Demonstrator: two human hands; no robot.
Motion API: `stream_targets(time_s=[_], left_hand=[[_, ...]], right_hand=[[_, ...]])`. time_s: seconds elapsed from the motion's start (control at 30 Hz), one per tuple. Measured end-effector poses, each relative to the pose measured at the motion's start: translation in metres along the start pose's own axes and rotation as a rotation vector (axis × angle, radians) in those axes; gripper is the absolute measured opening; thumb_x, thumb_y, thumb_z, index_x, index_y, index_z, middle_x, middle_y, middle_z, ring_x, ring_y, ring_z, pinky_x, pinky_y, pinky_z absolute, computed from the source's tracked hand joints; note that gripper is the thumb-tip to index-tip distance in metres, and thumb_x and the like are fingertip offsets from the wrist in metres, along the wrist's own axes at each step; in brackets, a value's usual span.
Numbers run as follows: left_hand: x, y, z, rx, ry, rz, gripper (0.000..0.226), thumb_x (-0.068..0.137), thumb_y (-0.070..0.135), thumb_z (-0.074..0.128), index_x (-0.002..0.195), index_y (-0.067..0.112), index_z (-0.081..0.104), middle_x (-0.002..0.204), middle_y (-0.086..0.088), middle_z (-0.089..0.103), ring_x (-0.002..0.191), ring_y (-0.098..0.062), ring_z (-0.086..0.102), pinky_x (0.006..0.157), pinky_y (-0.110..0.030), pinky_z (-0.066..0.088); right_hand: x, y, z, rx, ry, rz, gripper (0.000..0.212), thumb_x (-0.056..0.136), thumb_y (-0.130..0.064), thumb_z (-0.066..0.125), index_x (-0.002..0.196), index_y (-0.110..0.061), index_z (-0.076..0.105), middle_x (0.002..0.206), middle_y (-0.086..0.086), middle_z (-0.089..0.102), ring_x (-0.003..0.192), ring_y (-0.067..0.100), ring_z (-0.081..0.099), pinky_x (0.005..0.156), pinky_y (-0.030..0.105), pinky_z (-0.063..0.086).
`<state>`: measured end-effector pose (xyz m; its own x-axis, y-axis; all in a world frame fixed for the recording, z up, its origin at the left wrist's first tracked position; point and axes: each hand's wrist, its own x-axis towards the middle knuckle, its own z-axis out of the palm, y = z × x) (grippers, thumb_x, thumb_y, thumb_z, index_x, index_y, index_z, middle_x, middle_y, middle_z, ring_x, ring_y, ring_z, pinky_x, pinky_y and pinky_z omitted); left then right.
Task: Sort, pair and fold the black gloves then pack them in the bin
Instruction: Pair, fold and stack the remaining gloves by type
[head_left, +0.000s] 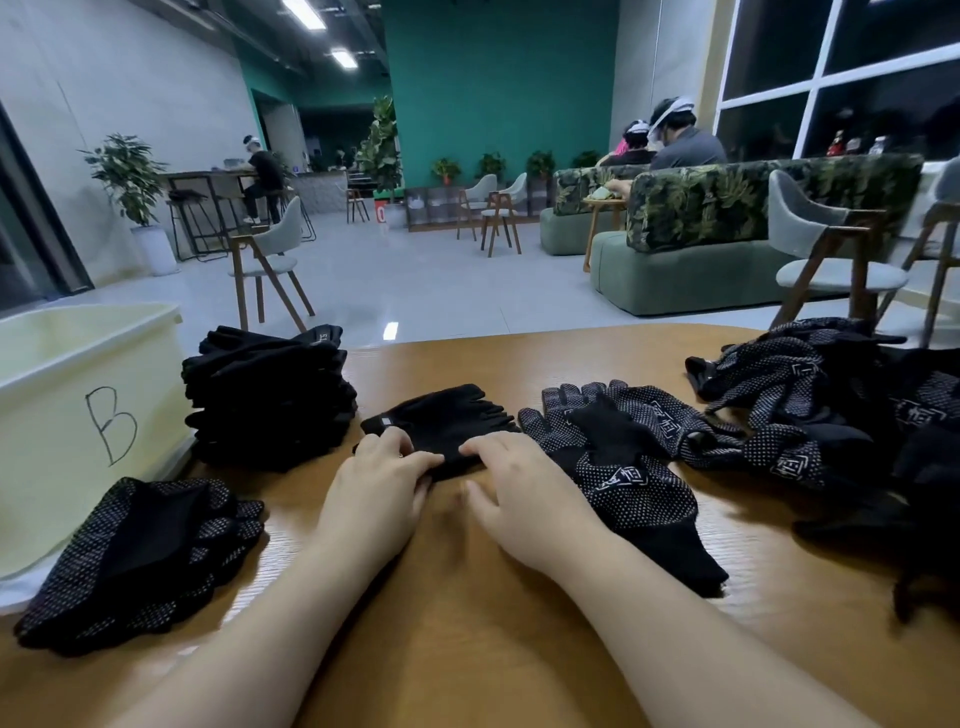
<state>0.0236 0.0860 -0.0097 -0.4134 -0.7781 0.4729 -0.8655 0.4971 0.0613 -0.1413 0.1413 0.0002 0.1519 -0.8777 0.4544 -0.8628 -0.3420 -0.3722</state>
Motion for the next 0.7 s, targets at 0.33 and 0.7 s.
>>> stream_targets(time_s=[0.33,0.7], left_hand=[[0.038,-0.021,0.013,-0.074,-0.259,-0.264,0.05,0.098,0.032,0.04,0.145,0.016,0.035,0.154,-0.004,0.025,0.145,-0.022,0.012,0.117,-0.032,0.013],[0.016,0.009,0.013,-0.08,-0.278,-0.203,0.063,0.098,0.047,0.028,0.151,0.019,0.007,0.159,0.001,-0.011,0.144,-0.013,-0.017,0.118,-0.035,-0.006]], right_hand=[[-0.003,0.004,-0.015,0.037,0.048,0.048,0.035,0.093,-0.025,0.05,0.128,-0.02,0.051,0.127,-0.003,0.053,0.123,0.014,0.04,0.105,0.029,0.032],[-0.038,0.051,-0.07,0.02,0.148,0.514,0.038,0.089,-0.003,0.044,0.118,-0.021,0.06,0.122,-0.001,0.057,0.113,0.017,0.049,0.096,0.027,0.038]])
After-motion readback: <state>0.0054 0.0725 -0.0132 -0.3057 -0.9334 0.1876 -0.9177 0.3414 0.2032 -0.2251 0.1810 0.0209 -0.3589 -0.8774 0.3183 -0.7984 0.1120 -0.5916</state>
